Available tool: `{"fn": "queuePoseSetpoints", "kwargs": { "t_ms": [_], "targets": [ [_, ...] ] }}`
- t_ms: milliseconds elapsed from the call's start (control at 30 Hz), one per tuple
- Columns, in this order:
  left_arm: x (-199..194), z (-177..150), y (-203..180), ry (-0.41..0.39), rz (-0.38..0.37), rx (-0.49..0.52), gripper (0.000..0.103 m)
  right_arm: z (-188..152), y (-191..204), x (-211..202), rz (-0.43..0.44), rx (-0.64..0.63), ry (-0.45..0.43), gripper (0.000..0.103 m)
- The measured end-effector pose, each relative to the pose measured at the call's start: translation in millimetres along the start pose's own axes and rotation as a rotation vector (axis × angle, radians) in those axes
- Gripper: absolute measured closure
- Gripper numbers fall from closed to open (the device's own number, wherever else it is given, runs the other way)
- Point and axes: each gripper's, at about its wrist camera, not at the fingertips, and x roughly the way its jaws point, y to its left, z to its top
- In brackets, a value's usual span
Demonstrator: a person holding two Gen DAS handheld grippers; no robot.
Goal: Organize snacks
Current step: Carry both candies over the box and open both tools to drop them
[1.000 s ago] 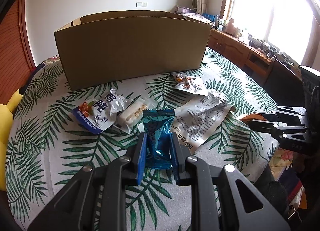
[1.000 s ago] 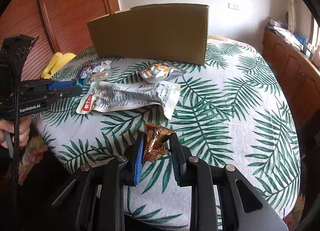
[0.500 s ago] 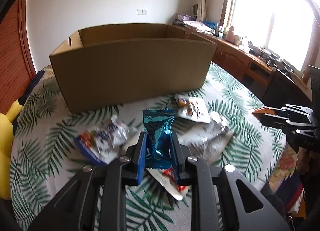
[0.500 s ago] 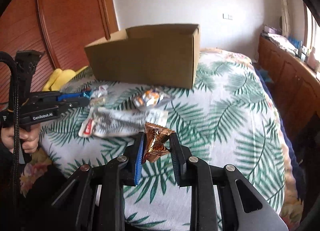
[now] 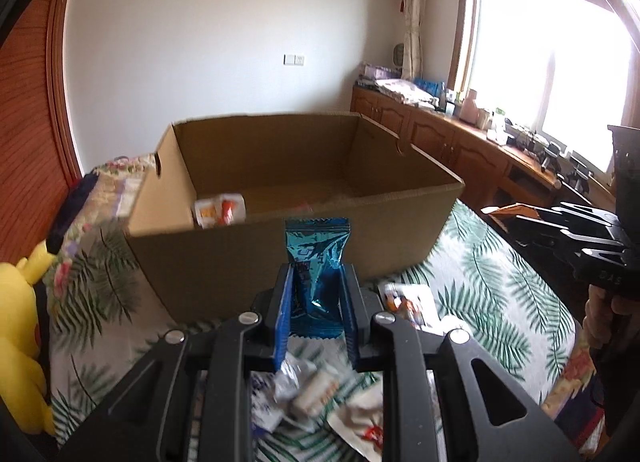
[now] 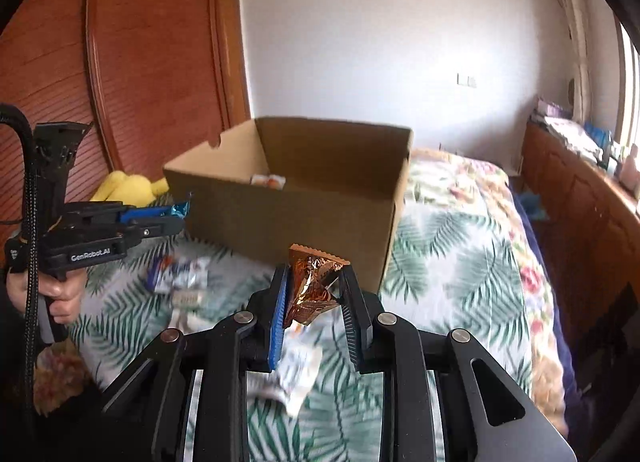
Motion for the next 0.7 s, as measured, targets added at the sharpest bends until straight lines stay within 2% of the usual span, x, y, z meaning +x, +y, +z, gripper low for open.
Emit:
{"fn": "queuePoseSetpoints", "kwargs": {
  "t_ms": [333,700],
  "targets": [
    [17.7,40.6,25.1,-0.051,0.038,0.007,0.083,50.2,1.2,40.8,0.030,-0.035,-0.050,0.080],
    [57.7,56.3,47.7,-0.040,0.060,-0.016,0.082,68.5,-6.2,90.1,0.042,-0.039,-0.027,0.079]
  ]
}}
